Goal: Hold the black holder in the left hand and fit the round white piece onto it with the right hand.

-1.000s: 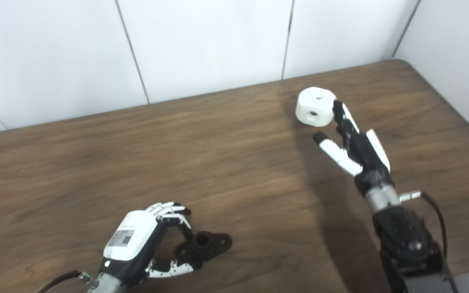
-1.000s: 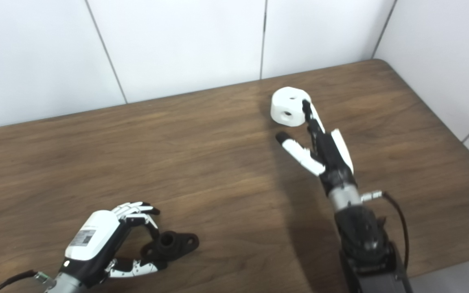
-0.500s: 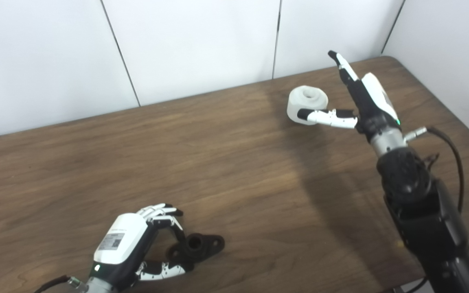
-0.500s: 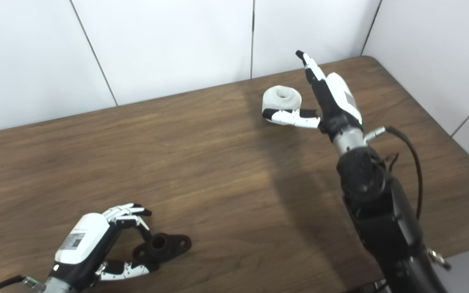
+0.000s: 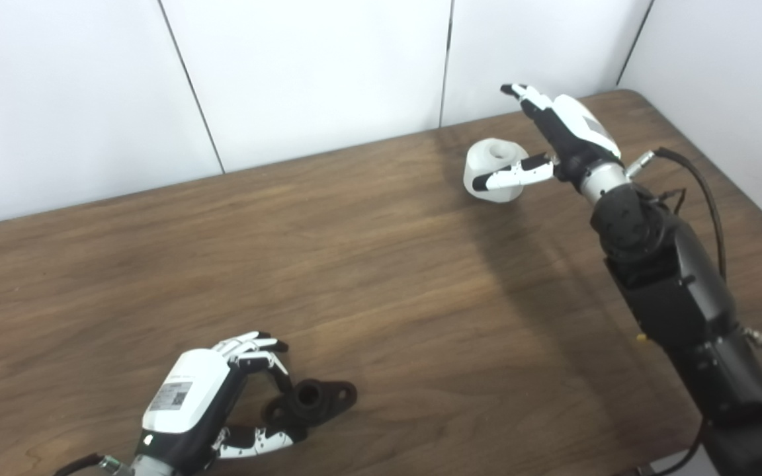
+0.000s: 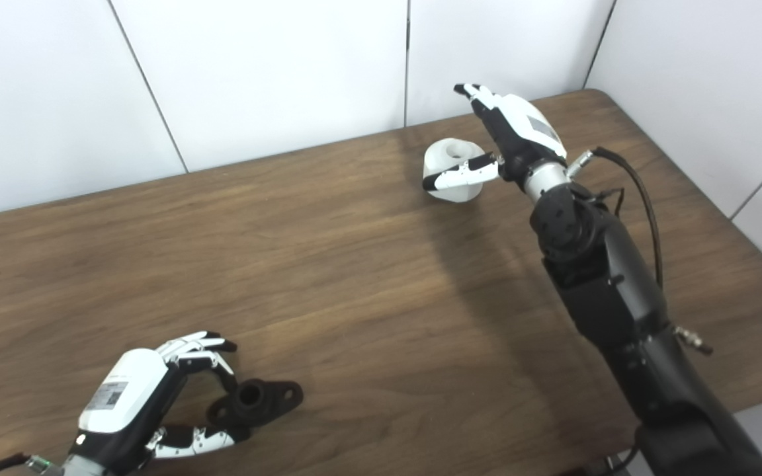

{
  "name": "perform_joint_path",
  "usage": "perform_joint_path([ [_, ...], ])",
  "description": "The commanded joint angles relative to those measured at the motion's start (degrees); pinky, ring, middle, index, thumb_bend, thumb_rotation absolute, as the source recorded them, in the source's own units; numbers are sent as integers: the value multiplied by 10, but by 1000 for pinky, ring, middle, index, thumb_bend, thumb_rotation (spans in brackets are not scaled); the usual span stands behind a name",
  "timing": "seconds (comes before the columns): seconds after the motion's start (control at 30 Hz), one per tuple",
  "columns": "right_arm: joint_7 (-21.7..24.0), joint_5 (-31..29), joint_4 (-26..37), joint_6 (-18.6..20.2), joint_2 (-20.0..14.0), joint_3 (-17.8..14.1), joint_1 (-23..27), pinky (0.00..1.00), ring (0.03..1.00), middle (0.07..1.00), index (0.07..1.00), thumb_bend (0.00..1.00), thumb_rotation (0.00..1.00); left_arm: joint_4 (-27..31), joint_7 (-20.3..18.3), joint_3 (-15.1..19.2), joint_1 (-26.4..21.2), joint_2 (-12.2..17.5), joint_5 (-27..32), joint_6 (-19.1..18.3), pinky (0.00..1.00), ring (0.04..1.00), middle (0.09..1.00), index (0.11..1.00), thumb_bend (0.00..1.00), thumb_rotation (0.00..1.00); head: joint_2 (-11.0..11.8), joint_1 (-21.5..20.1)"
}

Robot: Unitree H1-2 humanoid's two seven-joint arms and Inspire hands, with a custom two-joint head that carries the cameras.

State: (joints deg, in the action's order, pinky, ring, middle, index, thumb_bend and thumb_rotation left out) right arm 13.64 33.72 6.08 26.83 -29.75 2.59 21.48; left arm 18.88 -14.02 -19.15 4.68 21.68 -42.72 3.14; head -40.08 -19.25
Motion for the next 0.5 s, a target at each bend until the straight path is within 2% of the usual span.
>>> perform_joint_path([
  [0.0,0,17,-1,-4,-24,4,38,1000,1000,969,929,938,379,-24,-37,-1,27,25,-6,-21,832,862,789,489,516,52,0,-1],
  [0.3,16,27,-63,-2,-35,23,74,1000,997,963,921,960,380,-29,-29,1,27,23,-7,-18,800,851,782,488,517,51,2,-1],
  [0.47,21,34,-89,-1,-40,28,87,1000,987,945,906,948,367,-26,-32,0,27,22,-8,-19,818,862,790,489,515,53,2,-1],
])
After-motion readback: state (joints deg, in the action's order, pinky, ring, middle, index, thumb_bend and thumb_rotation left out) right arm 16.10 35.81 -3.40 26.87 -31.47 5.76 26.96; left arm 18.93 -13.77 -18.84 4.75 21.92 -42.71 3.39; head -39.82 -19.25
